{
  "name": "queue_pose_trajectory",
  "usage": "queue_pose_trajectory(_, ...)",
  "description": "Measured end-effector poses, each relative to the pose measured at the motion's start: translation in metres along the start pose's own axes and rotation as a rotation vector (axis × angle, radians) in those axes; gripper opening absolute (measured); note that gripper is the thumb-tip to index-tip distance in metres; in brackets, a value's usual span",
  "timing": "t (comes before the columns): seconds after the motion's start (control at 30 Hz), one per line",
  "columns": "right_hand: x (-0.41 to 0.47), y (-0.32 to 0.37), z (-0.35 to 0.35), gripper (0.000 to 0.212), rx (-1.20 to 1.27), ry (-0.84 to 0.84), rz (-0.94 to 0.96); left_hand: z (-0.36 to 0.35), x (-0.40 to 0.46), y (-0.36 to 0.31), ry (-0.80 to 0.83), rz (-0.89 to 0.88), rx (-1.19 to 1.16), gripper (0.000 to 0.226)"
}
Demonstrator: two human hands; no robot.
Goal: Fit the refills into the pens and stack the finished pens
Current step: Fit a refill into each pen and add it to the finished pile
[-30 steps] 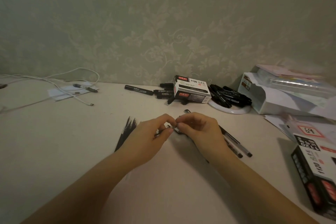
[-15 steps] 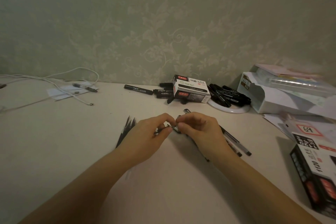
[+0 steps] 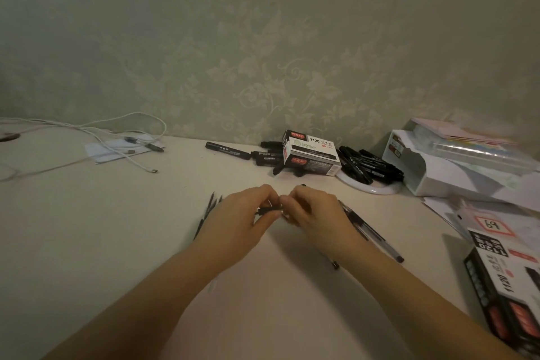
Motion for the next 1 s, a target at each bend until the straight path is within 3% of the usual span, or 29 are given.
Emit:
queue_pose_trajectory(0.1,-0.006,0.002,-0.001,0.036,-0.001,-0.042,0.065,-0.001,0.0,0.0,0.002,-0.004,-0.002,0.011)
queue_pose_trajectory(0.3,-0.017,-0.019,-0.011,0.003,0.205,0.103,-0.004,-0.008,0.0,0.003,0.035,0.019,-0.023,0.008)
queue_pose_trajectory(0.5,-0.019,-0.015,-0.004,0.034,0.208,0.11,0.007,-0.006,0.001,-0.008,0.024,-0.036,-0.078,0.006)
queue_pose_trajectory(0.67,-0.02,-0.013,-0.002,0.007,0.201,0.095,0.027,-0.009,0.0,-0.008,0.012,-0.023,-0.077,0.008)
queue_pose_trajectory(0.8,-0.022,-0.002,0.0,0.026,0.103,0.062,0.097,-0.006,0.0,-0.011,-0.013,-0.042,-0.037,0.008)
queue_pose_trajectory(1.0,-0.017,-0.014,-0.003,0.043,0.293,0.025,-0.041,0.01,0.0,-0.021,-0.125,-0.141,0.091,0.006)
Point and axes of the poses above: each hand's wrist, its own x-axis towards the middle knuckle, its own z-axis out of the back of the hand, y = z × x, the point moved 10 cm from there along x, towards the middle knuckle, and after that the axes turned 15 degrees about x, right-handed, at the moved point
